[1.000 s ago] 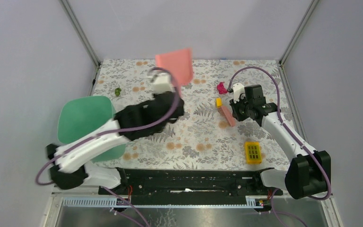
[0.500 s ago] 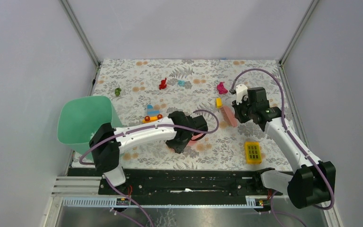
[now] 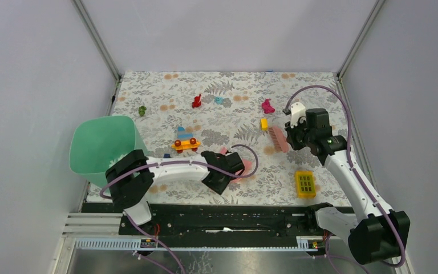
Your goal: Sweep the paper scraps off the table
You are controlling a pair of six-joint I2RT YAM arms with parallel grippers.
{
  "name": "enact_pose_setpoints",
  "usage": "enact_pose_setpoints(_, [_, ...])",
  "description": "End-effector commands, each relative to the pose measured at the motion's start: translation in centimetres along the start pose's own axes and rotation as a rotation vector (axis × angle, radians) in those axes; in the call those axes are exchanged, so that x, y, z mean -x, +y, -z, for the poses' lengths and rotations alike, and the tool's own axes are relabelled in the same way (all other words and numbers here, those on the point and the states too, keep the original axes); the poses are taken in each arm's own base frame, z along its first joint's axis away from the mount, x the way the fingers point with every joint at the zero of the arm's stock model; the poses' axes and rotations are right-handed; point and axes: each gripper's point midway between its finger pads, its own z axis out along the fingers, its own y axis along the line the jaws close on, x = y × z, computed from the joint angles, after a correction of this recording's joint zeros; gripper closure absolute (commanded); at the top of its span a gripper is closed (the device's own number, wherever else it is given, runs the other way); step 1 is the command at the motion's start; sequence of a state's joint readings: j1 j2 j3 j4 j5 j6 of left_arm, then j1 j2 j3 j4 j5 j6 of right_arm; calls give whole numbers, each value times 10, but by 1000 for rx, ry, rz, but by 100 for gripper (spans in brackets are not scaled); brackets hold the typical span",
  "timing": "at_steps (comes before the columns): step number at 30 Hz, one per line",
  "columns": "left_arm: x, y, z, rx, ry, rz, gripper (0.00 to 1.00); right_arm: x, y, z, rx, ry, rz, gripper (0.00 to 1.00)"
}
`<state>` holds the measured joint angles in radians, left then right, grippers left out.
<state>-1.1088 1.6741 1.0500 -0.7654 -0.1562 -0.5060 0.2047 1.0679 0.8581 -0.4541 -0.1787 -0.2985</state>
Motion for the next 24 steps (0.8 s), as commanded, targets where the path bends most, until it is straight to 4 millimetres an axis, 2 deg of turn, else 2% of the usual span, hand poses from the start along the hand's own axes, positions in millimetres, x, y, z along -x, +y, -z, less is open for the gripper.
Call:
enact_pose_setpoints(1, [39, -25, 24, -62, -294, -6, 54, 3, -1, 0, 12, -26, -21, 100])
enact_pose_setpoints(4, [39, -37, 34, -96, -404, -38, 47, 2, -2, -1, 13, -20, -26, 100])
enact_pose_setpoints(8, [36, -33, 41, -45, -490, -28, 46, -2, -1, -4, 19, -7, -32, 100])
enact_pose_setpoints(15, [24, -25, 27, -13, -509, 26, 49, -6, -1, -8, 25, 12, -33, 100])
enact_pose_setpoints(19, [23, -21, 26, 11, -535, 69, 49, -7, -2, -10, 26, 19, -35, 100])
enact_pose_setpoints(24, [20, -21, 28, -18, -569, 96, 58, -8, -1, -11, 31, 25, -36, 100])
